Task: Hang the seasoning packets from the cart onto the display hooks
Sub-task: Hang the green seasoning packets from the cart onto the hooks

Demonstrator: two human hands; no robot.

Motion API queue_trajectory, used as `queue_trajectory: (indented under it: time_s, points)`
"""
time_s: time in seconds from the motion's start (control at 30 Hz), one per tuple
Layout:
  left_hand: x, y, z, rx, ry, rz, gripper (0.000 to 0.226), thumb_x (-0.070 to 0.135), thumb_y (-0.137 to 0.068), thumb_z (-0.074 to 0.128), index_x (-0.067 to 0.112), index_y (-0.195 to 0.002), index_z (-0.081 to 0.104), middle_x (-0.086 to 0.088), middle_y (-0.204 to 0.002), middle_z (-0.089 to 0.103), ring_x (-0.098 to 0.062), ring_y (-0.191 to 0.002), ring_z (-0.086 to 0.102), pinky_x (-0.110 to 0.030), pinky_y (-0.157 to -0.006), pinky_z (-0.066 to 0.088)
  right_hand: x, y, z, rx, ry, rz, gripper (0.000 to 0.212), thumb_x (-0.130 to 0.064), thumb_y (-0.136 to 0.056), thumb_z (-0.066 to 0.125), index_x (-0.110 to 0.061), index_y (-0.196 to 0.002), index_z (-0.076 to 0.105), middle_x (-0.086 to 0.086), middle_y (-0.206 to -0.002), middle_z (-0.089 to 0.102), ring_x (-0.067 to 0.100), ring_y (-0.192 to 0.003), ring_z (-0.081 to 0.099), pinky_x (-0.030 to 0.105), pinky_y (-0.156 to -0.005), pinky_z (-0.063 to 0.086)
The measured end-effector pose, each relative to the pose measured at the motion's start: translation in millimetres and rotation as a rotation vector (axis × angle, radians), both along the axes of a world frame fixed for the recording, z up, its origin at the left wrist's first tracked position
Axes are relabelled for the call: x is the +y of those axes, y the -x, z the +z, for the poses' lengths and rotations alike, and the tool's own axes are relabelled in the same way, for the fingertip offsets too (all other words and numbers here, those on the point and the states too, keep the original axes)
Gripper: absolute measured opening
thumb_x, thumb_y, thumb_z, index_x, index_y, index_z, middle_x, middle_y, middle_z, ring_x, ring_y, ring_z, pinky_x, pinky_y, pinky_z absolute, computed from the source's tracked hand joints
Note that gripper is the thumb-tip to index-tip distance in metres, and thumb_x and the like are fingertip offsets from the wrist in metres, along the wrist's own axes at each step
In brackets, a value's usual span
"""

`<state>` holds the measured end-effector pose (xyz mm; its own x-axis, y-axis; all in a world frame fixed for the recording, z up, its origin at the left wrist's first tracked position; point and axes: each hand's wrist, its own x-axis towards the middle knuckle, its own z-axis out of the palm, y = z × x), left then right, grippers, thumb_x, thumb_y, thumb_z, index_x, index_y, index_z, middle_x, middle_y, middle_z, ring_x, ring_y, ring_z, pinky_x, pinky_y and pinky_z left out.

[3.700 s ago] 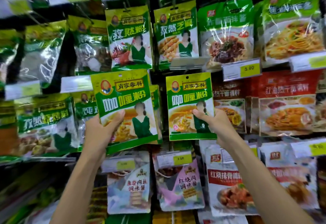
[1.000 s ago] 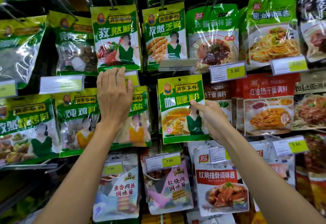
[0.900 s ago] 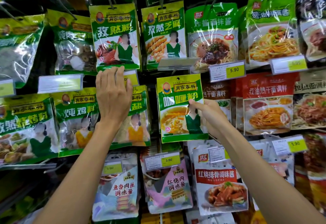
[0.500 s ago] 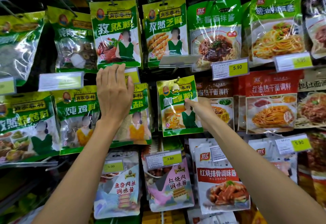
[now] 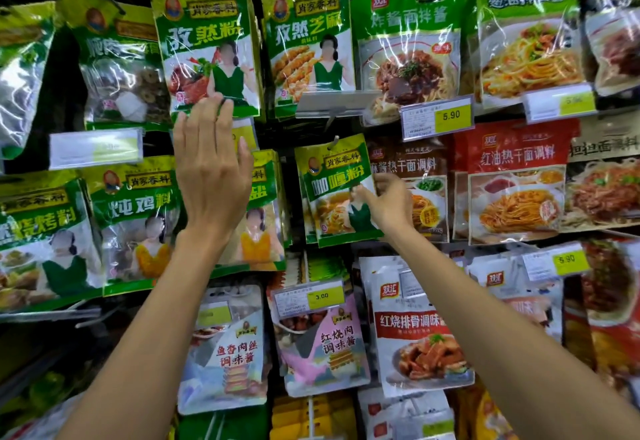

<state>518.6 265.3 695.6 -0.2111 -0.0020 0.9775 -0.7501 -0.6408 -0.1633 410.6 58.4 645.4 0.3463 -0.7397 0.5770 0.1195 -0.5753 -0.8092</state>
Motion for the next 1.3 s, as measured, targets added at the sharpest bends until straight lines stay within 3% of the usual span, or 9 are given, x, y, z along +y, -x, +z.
queue_trajectory:
  time_s: [0.13,0.23,0.43,0.57,0.67,0.9,1.07,1.17,1.3]
  points:
    - [-23,40,-34,-0.057,-0.049,-0.207,0.031,0.010,-0.098,0.041,-0.003,-0.123,0.055,-0.021,-0.125,0.057,-0.030,-0.119,0.044,-0.043,-0.106,0.034,0,48,-20,-0.009,0.091,-0.035,0.031,-0.013,-0.094,0.061,-0.003,-0.123,0.058,0.005,-0.107,0.065,0.015,-0.095,0.059,0.021,-0.082,0.048]
    - [-56,79,-85,0.033,-0.139,-0.414,0.027,0.007,-0.096,0.044,-0.004,-0.115,0.059,-0.022,-0.113,0.062,-0.029,-0.111,0.048,-0.044,-0.100,0.039,-1,102,-52,-0.013,0.131,-0.081,0.019,-0.017,-0.097,0.056,-0.008,-0.112,0.065,0.000,-0.099,0.065,0.008,-0.089,0.059,0.010,-0.073,0.047]
    - [-133,179,-214,0.641,-0.431,-0.868,0.029,0.016,-0.098,0.041,-0.002,-0.102,0.064,-0.016,-0.095,0.065,-0.026,-0.092,0.057,-0.038,-0.083,0.044,-1,233,-165,0.060,-0.058,-0.194,0.023,-0.023,-0.099,0.052,-0.009,-0.097,0.070,0.003,-0.091,0.071,0.016,-0.086,0.066,0.028,-0.076,0.052]
    - [-170,256,-304,1.020,-0.610,-1.103,0.021,0.020,-0.102,0.042,0.015,-0.091,0.059,0.014,-0.066,0.048,-0.008,-0.059,0.046,-0.025,-0.057,0.033,1,323,-260,0.161,-0.297,-0.389,0.021,-0.018,-0.097,0.054,-0.014,-0.082,0.068,-0.004,-0.076,0.070,0.018,-0.077,0.067,0.024,-0.073,0.052]
    - [-191,315,-365,1.154,-0.804,-1.179,0.020,0.016,-0.101,0.042,0.020,-0.089,0.059,0.011,-0.066,0.053,0.000,-0.056,0.047,-0.013,-0.060,0.037,16,388,-332,0.240,-0.505,-0.554,0.024,-0.021,-0.098,0.052,-0.016,-0.083,0.069,-0.002,-0.078,0.071,0.020,-0.079,0.068,0.040,-0.077,0.054]
    - [-216,426,-500,1.303,-1.454,-1.186,0.031,0.022,-0.101,0.041,0.000,-0.094,0.063,-0.024,-0.076,0.064,-0.029,-0.062,0.055,-0.039,-0.059,0.040,65,498,-469,0.401,-0.870,-0.953,0.026,-0.018,-0.097,0.053,-0.002,-0.085,0.069,0.016,-0.081,0.070,0.029,-0.077,0.064,0.040,-0.070,0.047]
    - [-211,472,-590,1.272,-1.841,-1.033,0.023,0.018,-0.102,0.041,0.005,-0.092,0.058,-0.015,-0.068,0.052,-0.025,-0.060,0.049,-0.025,-0.050,0.027,91,535,-554,0.447,-1.139,-1.121,0.033,-0.017,-0.098,0.050,-0.008,-0.067,0.054,0.012,-0.059,0.053,0.029,-0.057,0.051,0.033,-0.053,0.029]
    - [-211,482,-641,1.295,-1.998,-0.897,0.020,0.016,-0.102,0.040,0.004,-0.099,0.056,-0.020,-0.087,0.055,-0.034,-0.082,0.055,-0.035,-0.060,0.033,98,543,-597,0.431,-1.285,-1.175,0.026,-0.016,-0.098,0.050,-0.002,-0.079,0.061,0.015,-0.071,0.060,0.030,-0.068,0.058,0.035,-0.059,0.036]
    - [-216,488,-686,1.284,-2.117,-0.874,0.010,0.011,-0.101,0.042,0.010,-0.101,0.052,-0.021,-0.088,0.058,-0.025,-0.076,0.055,-0.029,-0.061,0.034,107,538,-648,0.422,-1.424,-1.249,0.024,-0.016,-0.098,0.050,0.004,-0.091,0.062,0.014,-0.080,0.060,0.031,-0.075,0.059,0.032,-0.059,0.033]
